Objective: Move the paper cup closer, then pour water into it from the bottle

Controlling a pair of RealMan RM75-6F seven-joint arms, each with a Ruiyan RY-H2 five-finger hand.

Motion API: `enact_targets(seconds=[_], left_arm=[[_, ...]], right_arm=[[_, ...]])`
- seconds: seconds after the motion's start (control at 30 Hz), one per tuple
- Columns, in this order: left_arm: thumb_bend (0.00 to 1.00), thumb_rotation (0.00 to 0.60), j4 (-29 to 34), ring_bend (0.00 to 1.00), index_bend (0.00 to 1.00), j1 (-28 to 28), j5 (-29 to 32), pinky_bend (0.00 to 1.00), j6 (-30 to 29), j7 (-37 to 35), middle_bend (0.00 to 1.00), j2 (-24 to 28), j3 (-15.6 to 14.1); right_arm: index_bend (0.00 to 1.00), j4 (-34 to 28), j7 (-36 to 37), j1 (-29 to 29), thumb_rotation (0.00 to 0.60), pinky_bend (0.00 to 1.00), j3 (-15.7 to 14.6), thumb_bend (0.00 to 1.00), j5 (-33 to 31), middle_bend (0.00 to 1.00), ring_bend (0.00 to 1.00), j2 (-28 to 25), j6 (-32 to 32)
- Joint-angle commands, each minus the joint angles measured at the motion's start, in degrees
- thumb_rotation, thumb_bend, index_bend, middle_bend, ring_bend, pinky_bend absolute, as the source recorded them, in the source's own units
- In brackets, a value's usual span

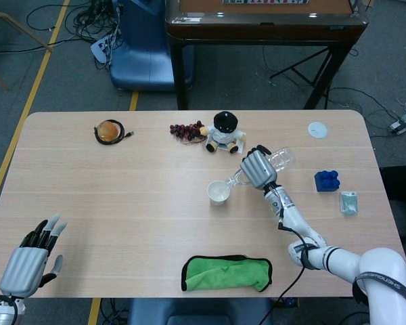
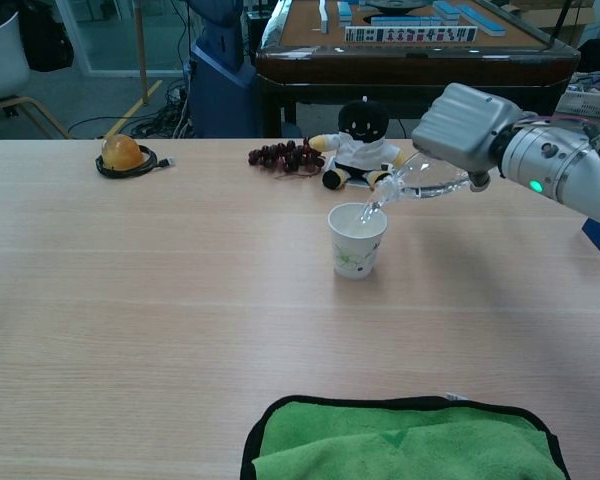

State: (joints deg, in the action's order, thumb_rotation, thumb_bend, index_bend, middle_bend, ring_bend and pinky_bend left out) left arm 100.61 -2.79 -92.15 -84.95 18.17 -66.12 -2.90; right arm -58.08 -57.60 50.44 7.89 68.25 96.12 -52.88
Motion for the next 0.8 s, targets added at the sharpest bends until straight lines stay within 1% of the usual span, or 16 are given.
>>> enact_targets(seconds=[0.03,0.23,0.43,0.53,0.7,0.8], left_arm=[[0.45,0.6,0.0,0.0,0.0,0.0,0.0,0.16,0.1,0.0,0.0,0.0,0.0],[0.45,0.6,0.1,0.0,0.0,0.0,-0.1,0.16,0.1,-0.5,0.0,0.2,0.0],[0.45,0.6,0.3,0.0,0.0,-0.1,0.0,0.16,0.3,-0.9,0.0,0.4,-0.1],[0.45,0.6,0.4,0.0,0.0,-0.1,0.1,0.16,0.5,-0.9,0.0,0.5,-0.1],[0.45,0.6,0.5,0.0,0.0,-0.1,0.3,0.16,0.6,-0.9,0.0,0.5,-0.1],[0.45,0.6,0.5,0.0,0.0,-0.1,0.4,0.16,0.6,-0.9,0.0,0.5,-0.1]], right_arm=[[0.63,-0.1,0.0,0.0,0.6,0.64,0.0,0.17,0.0,0.62,0.56,0.0,-0.2],[0.63,0.1,0.7,0.2,0.6,0.64,0.2,0.17,-0.2,0.62,0.56,0.2,-0.4],[0.63,1.1,3.3,-0.1,0.6,0.64,0.8,0.17,-0.8,0.62,0.56,1.2,-0.5],[0.63,1.9,6.3,-0.5,0.6,0.64,1.2,0.17,-1.2,0.62,0.56,1.9,-0.1],[0.63,2.3,15.4,-1.4,0.6,0.64,3.2,0.17,-3.7,0.62,0.56,3.2,2.3],[0.63,3.5,20.1,-1.6,0.6,0.64,3.3,0.17,-2.9,0.62,0.56,3.8,2.5]])
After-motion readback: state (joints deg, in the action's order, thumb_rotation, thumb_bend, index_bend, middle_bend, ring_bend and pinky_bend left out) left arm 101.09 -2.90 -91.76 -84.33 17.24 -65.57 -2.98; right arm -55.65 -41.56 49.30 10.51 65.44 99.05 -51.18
